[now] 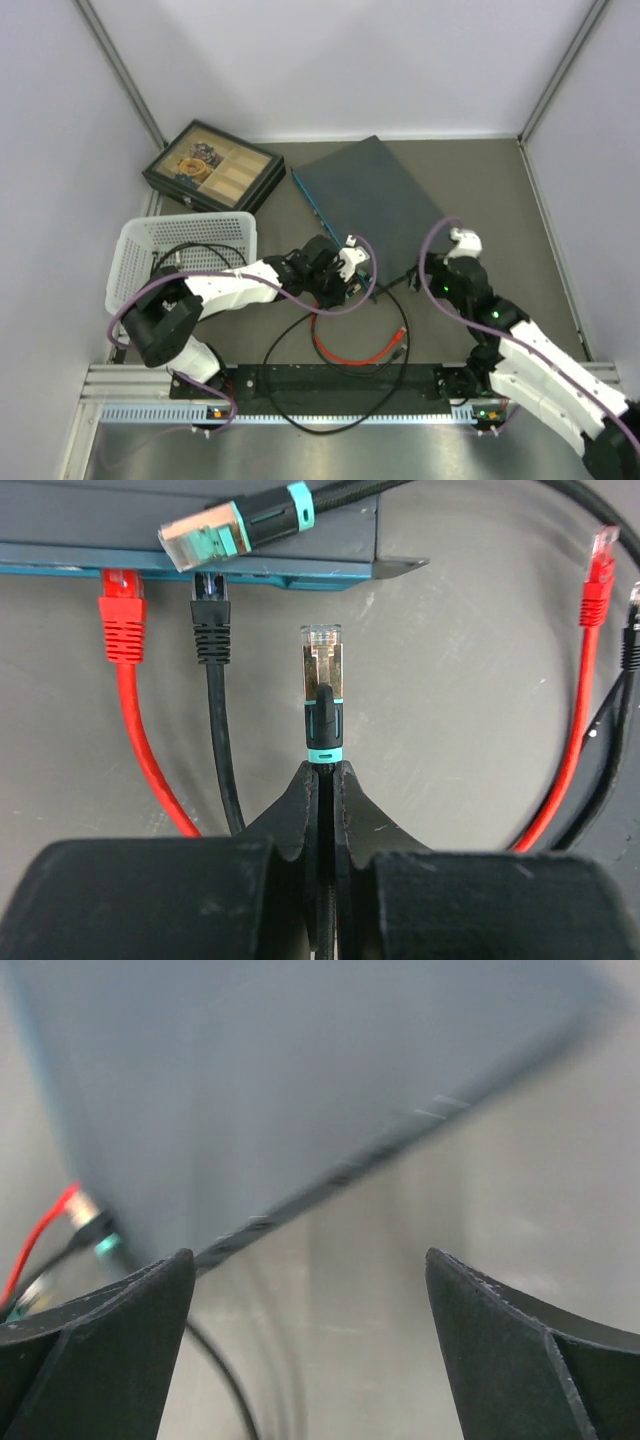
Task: Insert the plug into the switch port
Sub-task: Adjust the connector at the center of the board.
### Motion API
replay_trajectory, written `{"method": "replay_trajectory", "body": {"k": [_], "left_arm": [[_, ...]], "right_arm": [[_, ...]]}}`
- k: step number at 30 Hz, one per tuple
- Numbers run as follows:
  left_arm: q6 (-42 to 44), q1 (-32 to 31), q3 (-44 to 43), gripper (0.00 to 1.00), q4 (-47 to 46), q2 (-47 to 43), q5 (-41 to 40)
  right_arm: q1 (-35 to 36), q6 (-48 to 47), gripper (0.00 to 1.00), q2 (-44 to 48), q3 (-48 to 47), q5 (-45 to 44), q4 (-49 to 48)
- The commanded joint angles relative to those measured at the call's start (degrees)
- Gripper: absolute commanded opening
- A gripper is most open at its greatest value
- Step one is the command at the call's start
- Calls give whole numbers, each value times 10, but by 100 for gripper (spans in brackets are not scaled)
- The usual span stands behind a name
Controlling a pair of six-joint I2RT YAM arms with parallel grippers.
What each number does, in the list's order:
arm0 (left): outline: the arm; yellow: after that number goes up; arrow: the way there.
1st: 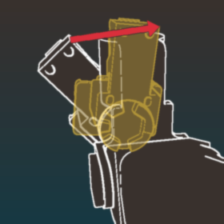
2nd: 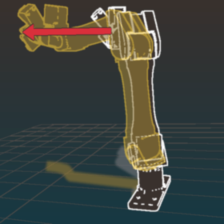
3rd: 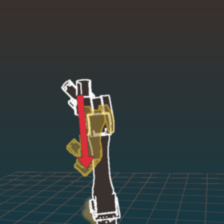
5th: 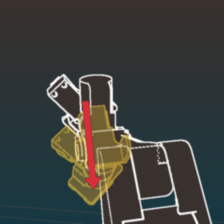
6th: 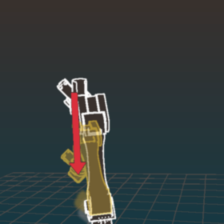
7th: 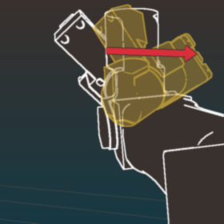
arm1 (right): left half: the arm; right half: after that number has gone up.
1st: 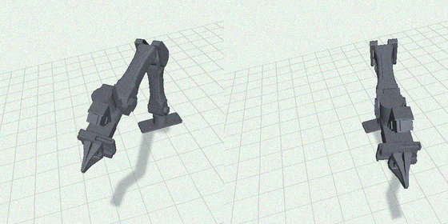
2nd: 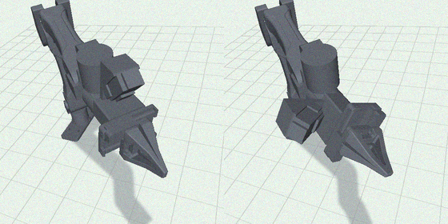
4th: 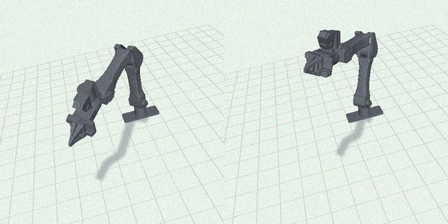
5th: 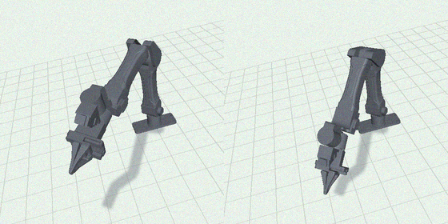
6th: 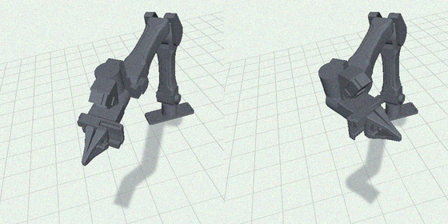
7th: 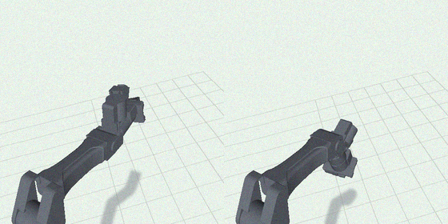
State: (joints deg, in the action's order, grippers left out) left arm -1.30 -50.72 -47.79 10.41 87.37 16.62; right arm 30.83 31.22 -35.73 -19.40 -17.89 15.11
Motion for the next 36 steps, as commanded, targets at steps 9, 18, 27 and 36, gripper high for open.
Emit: {"method": "replay_trajectory", "body": {"k": [9,18,27,36], "left_arm": [[3,-3,-29,0,-7,42,-20],[-19,-3,11,0,-91,32,-34],[-14,-3,-7,0,-74,64,-31],[-10,-3,-34,0,-47,75,-42]], "right_arm": [[-3,-208,73,-267,-134,348,-148],[-2,-207,68,-317,-124,360,-189],[-31,-173,71,-280,-129,192,-153],[-167,-103,89,-247,-119,111,-176]]}}
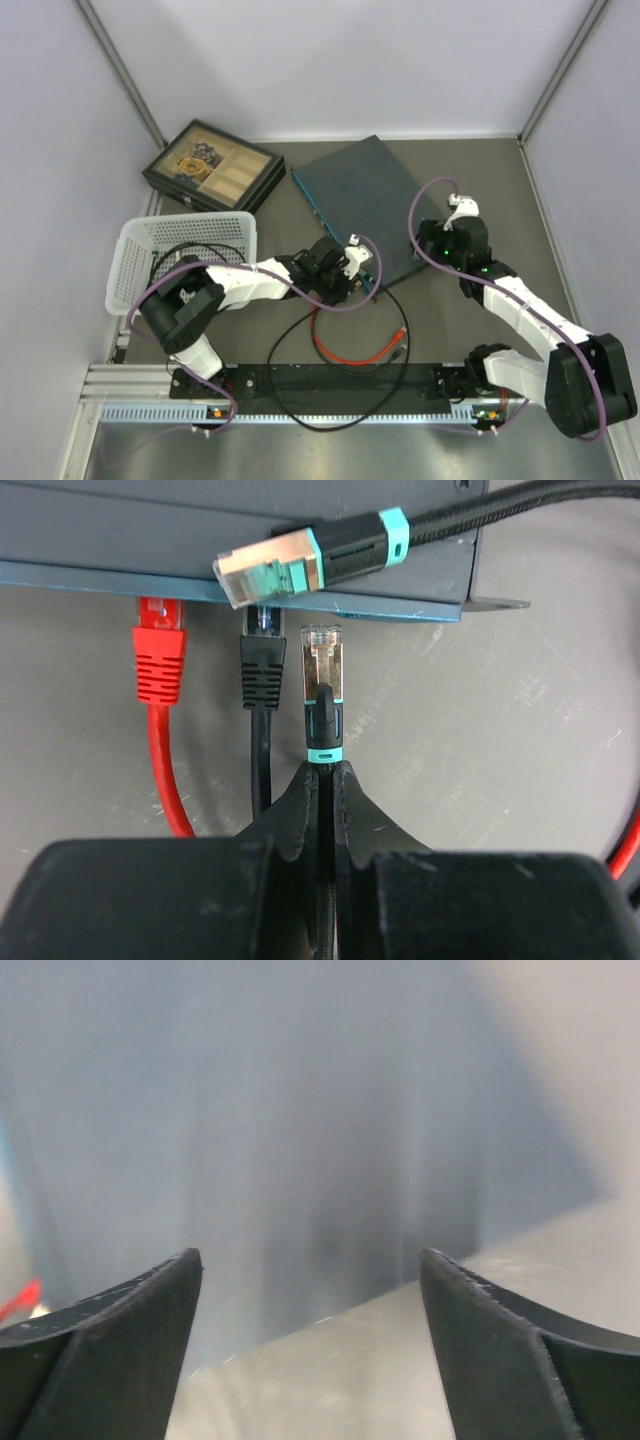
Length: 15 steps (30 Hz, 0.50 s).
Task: Insert the plug into the switch port
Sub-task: Adjust the connector at the center of the board.
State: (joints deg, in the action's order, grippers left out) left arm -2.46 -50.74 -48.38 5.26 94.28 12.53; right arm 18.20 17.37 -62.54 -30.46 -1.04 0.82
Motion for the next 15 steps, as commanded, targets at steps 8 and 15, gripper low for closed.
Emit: {"method": "replay_trajectory", "body": {"k": [8,15], "left_arm": [[4,-2,-67,0,59,27,-8],[2,-3,-89,0,110,38,-10]], "right_arm": [[-148,72,99,-34,-25,7,-84],[-163,72,99,-95,-43,45,-127]]}}
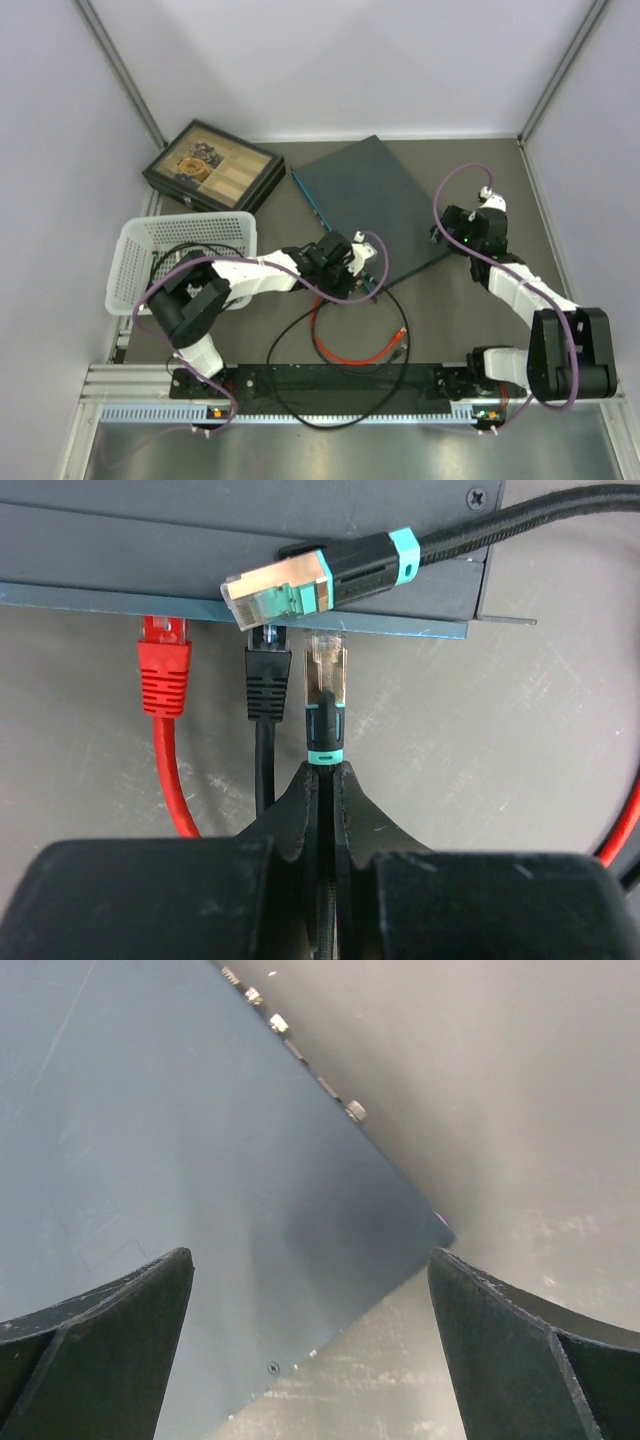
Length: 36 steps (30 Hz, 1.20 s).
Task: Insert the plug into the switch port
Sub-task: Adjust the connector at the center of the board, then insert the connector into the switch port.
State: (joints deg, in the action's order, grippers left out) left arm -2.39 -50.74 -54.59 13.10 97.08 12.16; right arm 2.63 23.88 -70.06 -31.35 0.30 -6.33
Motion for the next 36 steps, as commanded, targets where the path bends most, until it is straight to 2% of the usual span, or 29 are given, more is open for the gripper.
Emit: {"method": "replay_trajectory", "body": {"k": [1,12,36], "left_arm": [[1,-2,-32,0,37,13,-6],[1,-3,-53,0,59,11,-15],[3,-2,-112,0,101,42,-6]], "right_arm": [[-10,5,99,-28,-39,33,-59],[-24,-8,99,-106,-70,99,-89],[-24,-20,99,-159,-121,143,-49]]}}
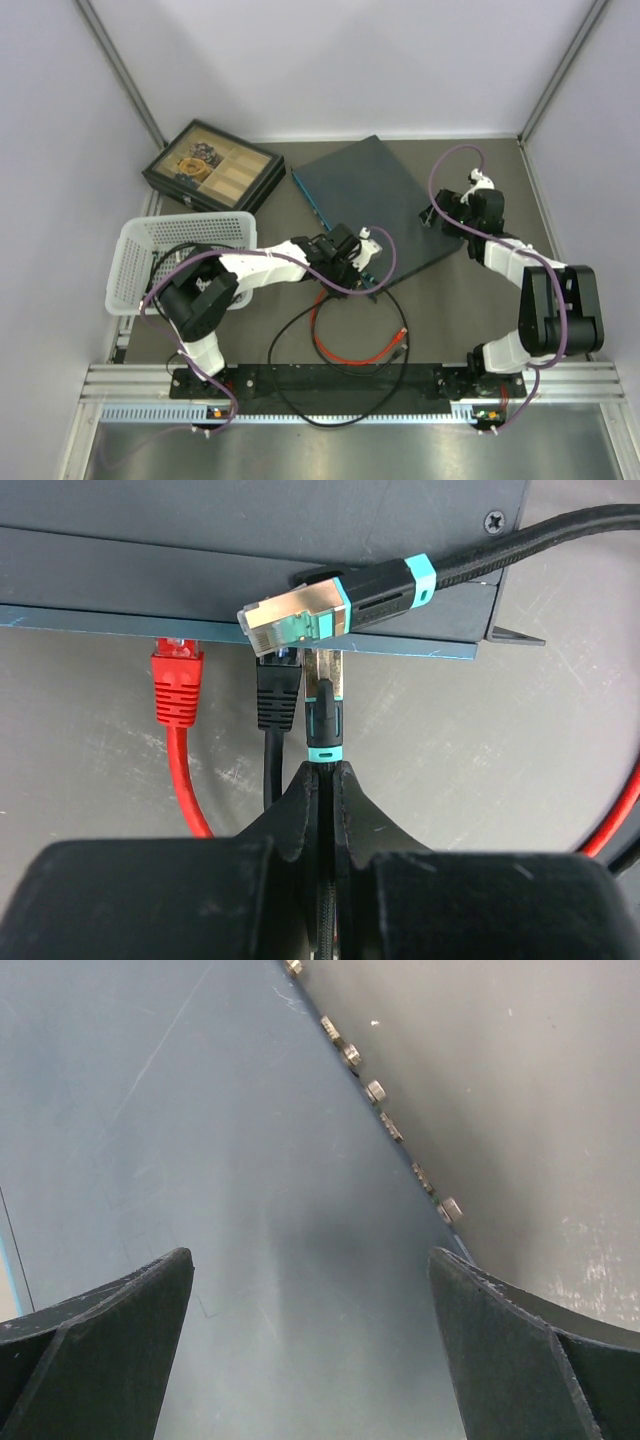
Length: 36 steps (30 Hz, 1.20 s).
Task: Insert the plug into the switch port
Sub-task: Insert the connector into the switch port.
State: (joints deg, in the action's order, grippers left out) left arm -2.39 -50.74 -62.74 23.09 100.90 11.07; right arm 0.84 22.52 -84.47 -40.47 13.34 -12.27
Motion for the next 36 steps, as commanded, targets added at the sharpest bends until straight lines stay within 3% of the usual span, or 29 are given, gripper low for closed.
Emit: {"method": "replay_trajectory", "body": {"k": [1,15,22,28,36], "left_arm": [[4,-2,-32,0,2,4,6],[-3,-2,-18,0,-38,7,3],[43,-5,-19,0,-38,-11,-3],[78,-11,-13,0,-49,-18,-25],[53,-33,-14,0,-67,-38,-70]], "right_arm": [[-7,-6,99,-17,-31,15,13],[-6,-17,99,-44,-55,50,52],[-6,-26,99,-54,-65,62,71],[-7,-27,99,-64,-68,79,75],[-6,-27,99,-65,-69,85,76]]}}
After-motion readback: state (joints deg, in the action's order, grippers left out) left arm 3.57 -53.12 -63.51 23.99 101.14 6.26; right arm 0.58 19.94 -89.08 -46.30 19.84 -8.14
